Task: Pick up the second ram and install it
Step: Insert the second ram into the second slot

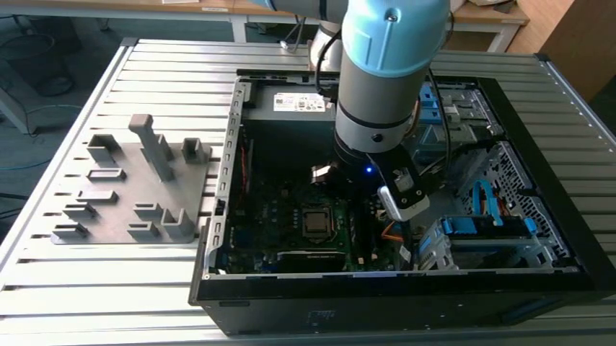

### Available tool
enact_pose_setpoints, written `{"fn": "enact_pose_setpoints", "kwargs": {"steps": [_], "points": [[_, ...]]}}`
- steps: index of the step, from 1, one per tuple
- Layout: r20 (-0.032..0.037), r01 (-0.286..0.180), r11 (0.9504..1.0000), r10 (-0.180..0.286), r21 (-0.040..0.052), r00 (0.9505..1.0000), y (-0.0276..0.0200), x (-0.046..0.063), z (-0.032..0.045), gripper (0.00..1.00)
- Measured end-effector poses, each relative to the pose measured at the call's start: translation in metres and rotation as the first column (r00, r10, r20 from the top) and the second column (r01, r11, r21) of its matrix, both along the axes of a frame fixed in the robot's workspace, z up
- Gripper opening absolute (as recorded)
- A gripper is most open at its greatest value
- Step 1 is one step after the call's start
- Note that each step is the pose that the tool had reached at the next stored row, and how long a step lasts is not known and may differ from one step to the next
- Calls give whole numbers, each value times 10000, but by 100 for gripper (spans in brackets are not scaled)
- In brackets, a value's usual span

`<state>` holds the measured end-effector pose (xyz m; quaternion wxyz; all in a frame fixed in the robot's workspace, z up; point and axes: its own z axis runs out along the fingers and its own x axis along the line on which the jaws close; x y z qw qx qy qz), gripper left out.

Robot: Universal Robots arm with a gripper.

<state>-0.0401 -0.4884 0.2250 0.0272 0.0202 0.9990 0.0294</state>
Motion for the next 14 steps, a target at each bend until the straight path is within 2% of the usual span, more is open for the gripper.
{"fn": "enact_pose_setpoints", "kwargs": {"steps": [14], "points": [[0,-3,10000,3,1,10000,61,-1,-69,14]]}}
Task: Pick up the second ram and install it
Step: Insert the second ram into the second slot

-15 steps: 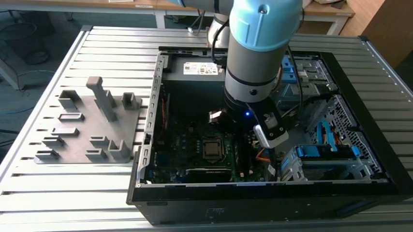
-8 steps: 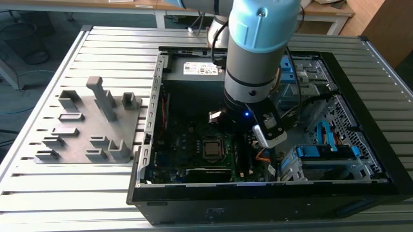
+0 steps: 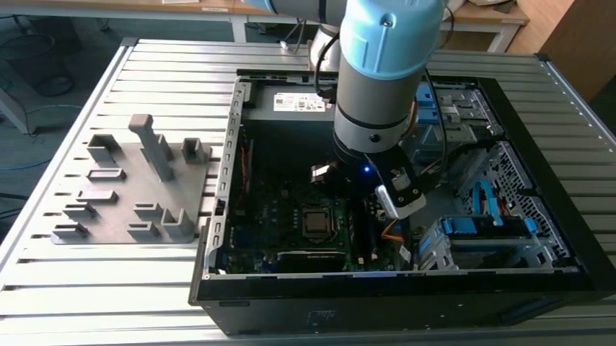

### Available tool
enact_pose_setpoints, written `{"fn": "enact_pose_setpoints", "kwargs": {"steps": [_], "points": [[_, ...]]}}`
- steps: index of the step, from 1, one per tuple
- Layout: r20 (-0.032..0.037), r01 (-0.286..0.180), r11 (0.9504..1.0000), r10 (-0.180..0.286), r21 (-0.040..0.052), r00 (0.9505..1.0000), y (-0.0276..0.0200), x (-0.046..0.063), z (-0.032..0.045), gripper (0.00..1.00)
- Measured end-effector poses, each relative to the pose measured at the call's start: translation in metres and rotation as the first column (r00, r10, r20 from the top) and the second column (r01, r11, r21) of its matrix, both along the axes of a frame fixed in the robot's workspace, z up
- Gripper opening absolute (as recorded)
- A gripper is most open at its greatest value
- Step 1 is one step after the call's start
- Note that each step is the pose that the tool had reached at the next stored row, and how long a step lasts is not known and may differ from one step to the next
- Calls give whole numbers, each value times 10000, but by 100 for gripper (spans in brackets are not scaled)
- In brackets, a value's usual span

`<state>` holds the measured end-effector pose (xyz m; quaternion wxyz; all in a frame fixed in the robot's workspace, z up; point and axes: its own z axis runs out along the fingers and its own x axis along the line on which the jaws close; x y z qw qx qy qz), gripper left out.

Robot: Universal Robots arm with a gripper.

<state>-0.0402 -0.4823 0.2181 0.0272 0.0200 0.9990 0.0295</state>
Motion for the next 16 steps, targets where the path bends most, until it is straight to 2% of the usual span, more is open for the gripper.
{"fn": "enact_pose_setpoints", "kwargs": {"steps": [4,12,16], "points": [[10,0,10000,0,1,10000,-22,-3,2,14],[11,0,10000,0,2,10000,-234,-3,3,14],[11,13,10000,-13,36,10000,-257,9,3,14]]}}
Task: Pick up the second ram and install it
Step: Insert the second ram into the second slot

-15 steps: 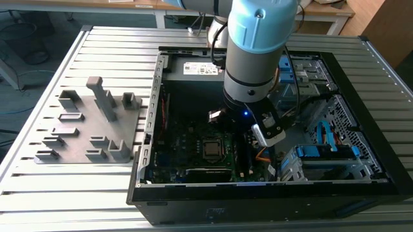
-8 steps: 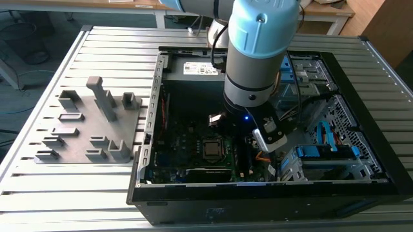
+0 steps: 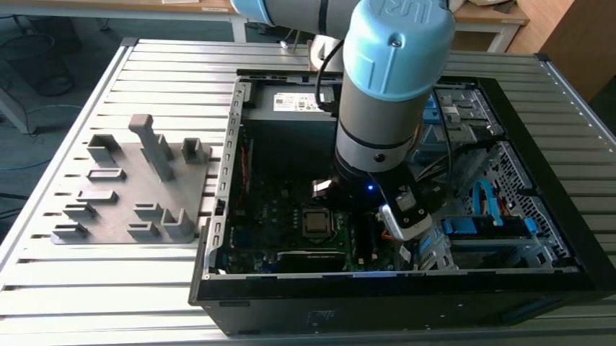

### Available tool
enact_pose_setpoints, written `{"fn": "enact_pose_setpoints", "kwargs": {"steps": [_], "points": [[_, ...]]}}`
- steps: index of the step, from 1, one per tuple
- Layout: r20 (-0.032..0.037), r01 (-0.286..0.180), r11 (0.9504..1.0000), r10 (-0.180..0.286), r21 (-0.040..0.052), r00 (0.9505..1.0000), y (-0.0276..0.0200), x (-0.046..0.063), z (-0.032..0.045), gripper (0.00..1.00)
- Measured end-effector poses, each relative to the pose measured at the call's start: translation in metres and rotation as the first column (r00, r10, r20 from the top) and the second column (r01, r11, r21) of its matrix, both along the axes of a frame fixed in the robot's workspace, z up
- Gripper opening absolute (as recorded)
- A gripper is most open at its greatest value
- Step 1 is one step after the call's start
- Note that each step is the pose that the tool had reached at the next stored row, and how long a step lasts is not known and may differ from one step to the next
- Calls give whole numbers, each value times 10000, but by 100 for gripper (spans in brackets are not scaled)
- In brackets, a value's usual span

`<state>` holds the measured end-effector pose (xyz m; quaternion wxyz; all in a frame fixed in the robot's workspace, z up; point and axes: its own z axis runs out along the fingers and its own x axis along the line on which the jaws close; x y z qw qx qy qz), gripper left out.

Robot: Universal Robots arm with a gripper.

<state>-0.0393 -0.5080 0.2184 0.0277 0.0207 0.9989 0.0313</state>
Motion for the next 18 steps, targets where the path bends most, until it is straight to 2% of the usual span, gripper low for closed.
{"fn": "enact_pose_setpoints", "kwargs": {"steps": [6,12,18], "points": [[-1,34,10000,-34,3,10000,-4,33,-4,14],[-1,21,10000,-21,3,10000,38,34,-22,14],[2,16,10000,-16,10,10000,43,33,-4,14]]}}
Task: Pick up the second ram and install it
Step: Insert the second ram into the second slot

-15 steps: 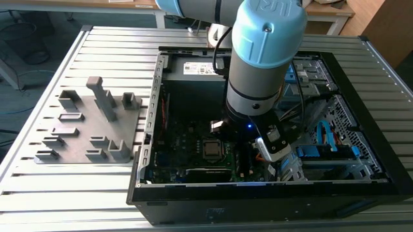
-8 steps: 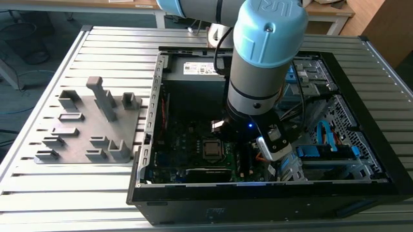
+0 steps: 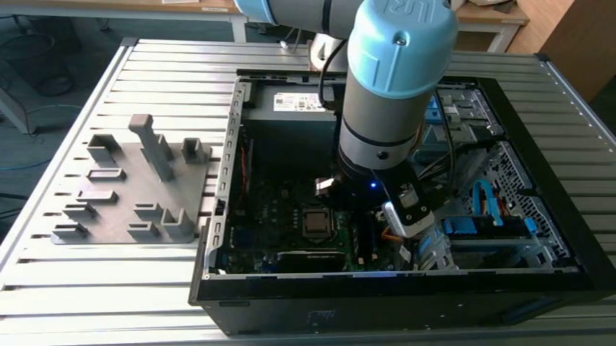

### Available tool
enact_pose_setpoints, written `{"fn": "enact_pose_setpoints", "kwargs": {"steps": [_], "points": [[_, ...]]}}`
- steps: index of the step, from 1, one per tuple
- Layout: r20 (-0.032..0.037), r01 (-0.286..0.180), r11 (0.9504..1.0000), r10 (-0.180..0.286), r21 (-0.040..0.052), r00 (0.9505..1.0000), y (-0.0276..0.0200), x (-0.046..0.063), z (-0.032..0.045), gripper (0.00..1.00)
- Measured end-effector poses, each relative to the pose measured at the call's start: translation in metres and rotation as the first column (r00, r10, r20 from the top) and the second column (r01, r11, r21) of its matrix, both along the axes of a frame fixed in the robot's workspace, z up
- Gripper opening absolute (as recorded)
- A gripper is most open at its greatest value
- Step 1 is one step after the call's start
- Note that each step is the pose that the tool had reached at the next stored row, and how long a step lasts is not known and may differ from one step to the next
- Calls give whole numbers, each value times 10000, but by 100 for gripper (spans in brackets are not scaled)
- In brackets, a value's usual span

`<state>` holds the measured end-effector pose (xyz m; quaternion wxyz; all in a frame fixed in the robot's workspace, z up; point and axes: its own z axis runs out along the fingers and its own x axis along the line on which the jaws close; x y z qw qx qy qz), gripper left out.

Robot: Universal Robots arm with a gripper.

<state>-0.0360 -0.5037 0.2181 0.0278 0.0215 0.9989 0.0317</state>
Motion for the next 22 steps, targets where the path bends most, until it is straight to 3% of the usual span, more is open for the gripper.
{"fn": "enact_pose_setpoints", "kwargs": {"steps": [17,22], "points": [[1,0,10000,0,44,10000,16,0,49,14],[1,0,10000,0,43,10000,-32,0,50,14]]}}
